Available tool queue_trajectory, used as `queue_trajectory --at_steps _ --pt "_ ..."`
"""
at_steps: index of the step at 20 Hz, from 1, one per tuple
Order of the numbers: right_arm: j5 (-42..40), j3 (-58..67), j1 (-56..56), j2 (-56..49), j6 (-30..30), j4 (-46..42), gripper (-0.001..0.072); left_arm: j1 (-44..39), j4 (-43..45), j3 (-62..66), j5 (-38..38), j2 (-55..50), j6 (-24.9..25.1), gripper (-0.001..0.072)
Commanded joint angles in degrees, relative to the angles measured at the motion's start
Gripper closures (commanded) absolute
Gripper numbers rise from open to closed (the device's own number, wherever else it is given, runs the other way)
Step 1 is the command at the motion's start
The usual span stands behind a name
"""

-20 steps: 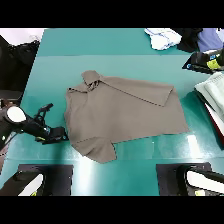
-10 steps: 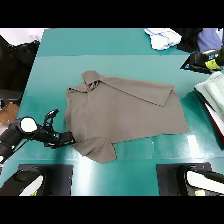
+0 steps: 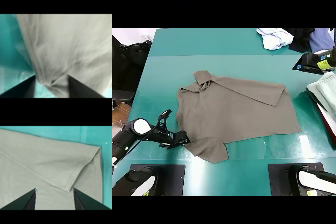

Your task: Fold the shirts.

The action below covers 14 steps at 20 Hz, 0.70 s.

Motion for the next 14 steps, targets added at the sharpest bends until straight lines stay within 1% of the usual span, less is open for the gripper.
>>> queue_trajectory --at_steps 1,2,3,5,6,8,10,11,12,14 --pt "1.05 0.04 0.04 0.04 0.0 0.0 0.02 0.02 -1.79 -0.04 2.58 0.02 1.49 0.0537" --pt "1.36 0.07 0.04 0.04 0.02 0.0 0.02 0.02 -2.08 -0.04 3.43 0.02 1.6 0.0621" --pt "1.75 0.07 0.04 0.04 0.0 0.0 0.02 0.02 -2.19 -0.02 3.72 0.02 2.03 0.0673" --pt "2.95 0.04 0.04 0.04 -0.59 -0.04 0.02 0.02 -0.37 1.33 1.9 0.04 3.69 0.0674" --pt "4.52 0.04 0.0 0.02 -1.14 -0.24 0.02 0.02 3.34 3.34 -0.66 0.17 3.63 0.0674" --pt "7.98 -1.51 -0.46 0.5 -2.62 -0.44 0.0201 0.02 13.64 9.11 -7.26 0.2 3.48 0.0674" --pt "8.28 -8.13 -1.9 2.82 -3.04 -0.46 0.0201 0.02 22.82 15.37 -12.87 0.2 3.52 0.0674" --pt "8.04 -13.11 -3.08 4.57 -3.04 -0.44 0.02 0.04 25.68 17.99 -13.92 0.2 3.58 0.0673" --pt "7.85 -18.64 -4.5 6.56 -3.19 -0.46 0.02 0.04 26.6 20.31 -14.05 0.2 4.24 0.0673" --pt "7.48 -29.29 -7.89 10.6 -4.0 -0.46 0.02 0.04 25.22 22.53 -12.83 0.2 5.2 0.0673"
